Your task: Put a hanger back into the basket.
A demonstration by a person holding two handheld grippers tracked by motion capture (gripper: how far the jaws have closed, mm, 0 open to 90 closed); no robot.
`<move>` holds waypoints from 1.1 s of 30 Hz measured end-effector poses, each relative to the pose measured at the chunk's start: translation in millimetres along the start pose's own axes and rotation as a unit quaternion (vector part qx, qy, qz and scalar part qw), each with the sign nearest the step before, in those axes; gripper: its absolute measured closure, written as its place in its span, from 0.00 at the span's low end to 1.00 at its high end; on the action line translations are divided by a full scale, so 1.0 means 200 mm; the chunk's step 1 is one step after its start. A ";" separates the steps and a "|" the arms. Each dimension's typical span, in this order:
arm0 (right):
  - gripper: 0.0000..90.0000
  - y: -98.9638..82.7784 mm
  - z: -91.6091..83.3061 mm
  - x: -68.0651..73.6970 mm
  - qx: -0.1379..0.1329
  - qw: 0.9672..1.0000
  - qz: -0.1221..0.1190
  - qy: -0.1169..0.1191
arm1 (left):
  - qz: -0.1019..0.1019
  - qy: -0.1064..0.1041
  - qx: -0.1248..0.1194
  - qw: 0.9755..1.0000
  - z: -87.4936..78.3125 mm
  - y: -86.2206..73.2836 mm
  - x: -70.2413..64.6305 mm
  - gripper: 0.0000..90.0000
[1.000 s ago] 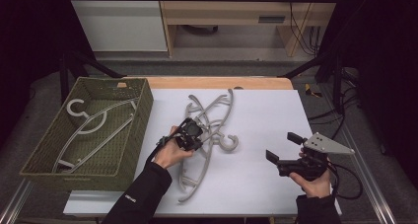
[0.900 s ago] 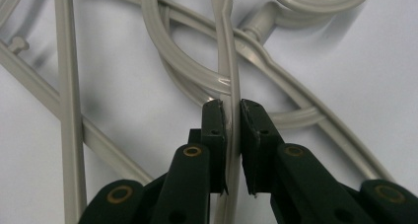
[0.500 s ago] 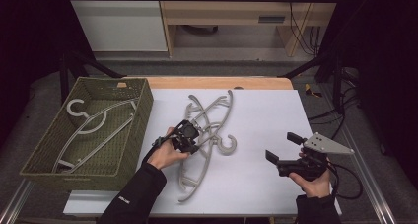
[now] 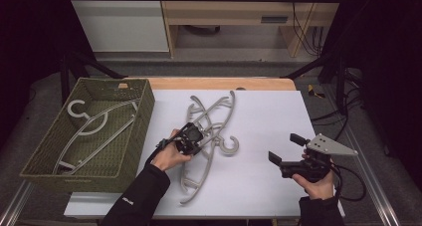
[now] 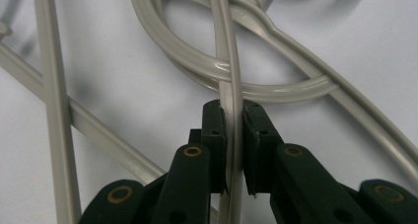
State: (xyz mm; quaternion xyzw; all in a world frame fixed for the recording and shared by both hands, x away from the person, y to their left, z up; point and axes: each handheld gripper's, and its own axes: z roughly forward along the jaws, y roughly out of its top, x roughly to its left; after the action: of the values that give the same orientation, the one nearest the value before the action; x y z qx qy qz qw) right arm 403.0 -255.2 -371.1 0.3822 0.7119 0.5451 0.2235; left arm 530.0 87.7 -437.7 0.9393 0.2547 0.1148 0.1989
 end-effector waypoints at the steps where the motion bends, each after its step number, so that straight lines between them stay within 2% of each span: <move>1: 0.03 0.00 0.00 0.00 0.000 1.000 0.000 0.000 | 0.000 0.001 -0.001 1.000 -0.01 0.00 0.00 0.91; 7: 0.03 0.00 0.00 0.00 0.001 1.000 0.000 0.000 | -0.006 -0.006 -0.035 0.999 -0.10 -0.01 0.01 0.91; 9: 0.03 0.00 0.00 0.00 0.000 1.000 0.001 -0.001 | -0.008 -0.009 -0.054 0.998 -0.15 -0.02 0.01 0.91; 13: 0.03 0.00 0.00 0.00 0.001 1.000 0.000 -0.001 | -0.010 -0.007 -0.070 0.997 -0.20 -0.03 0.00 0.91; 19: 0.03 0.00 0.00 0.00 0.002 1.000 -0.001 -0.001 | -0.017 -0.003 -0.109 0.994 -0.33 -0.05 -0.02 0.91; 21: 0.03 -0.01 0.00 0.00 0.002 1.000 0.000 -0.001 | -0.022 -0.002 -0.130 0.991 -0.39 -0.06 -0.02 0.92; 22: 0.03 -0.01 0.00 0.00 0.002 1.000 0.001 -0.001 | -0.022 -0.002 -0.130 0.991 -0.39 -0.06 -0.02 0.92; 26: 0.03 -0.01 0.00 0.00 0.002 1.000 0.002 -0.003 | -0.028 -0.010 -0.152 0.988 -0.49 -0.08 -0.02 0.92; 29: 0.03 -0.01 0.01 0.00 0.003 1.000 0.002 -0.002 | -0.024 -0.016 -0.165 0.986 -0.58 -0.10 -0.01 0.92; 31: 0.03 -0.01 0.01 0.00 0.003 1.000 0.003 -0.002 | -0.018 -0.009 -0.176 0.984 -0.67 -0.12 -0.02 0.92; 33: 0.03 -0.01 0.00 0.00 0.003 1.000 0.002 -0.002 | -0.015 -0.005 -0.177 0.984 -0.70 -0.12 -0.02 0.92</move>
State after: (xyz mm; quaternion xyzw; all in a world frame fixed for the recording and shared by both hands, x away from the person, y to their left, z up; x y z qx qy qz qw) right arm 403.3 -255.0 -372.8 0.3851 0.7124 0.5427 0.2227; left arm 471.4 149.2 -323.8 0.8859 0.2438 0.1500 0.3650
